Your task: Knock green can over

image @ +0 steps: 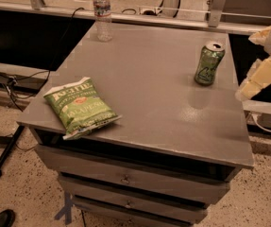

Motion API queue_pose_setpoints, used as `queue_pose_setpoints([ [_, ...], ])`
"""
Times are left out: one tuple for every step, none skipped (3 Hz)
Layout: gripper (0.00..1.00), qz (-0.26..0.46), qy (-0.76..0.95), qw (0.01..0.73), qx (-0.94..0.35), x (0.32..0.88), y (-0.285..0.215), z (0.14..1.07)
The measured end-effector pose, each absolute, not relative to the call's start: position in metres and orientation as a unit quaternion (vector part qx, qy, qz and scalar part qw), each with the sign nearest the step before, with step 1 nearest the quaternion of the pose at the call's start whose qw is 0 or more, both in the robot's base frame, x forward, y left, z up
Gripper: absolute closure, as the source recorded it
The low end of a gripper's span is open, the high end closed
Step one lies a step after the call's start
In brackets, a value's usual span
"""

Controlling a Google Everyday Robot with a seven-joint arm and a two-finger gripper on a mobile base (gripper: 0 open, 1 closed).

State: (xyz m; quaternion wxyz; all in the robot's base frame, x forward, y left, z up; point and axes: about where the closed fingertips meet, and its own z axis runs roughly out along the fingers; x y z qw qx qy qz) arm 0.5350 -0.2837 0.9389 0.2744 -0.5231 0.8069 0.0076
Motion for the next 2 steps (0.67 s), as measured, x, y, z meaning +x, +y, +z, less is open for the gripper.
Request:
queue_pose_setpoints([
  [0.0,0.038,0.81,0.314,-0.494,0.559,-0.284,0.922],
  [0.0,0.077,0.808,0.354,-0.465,0.576,-0.278,0.905],
])
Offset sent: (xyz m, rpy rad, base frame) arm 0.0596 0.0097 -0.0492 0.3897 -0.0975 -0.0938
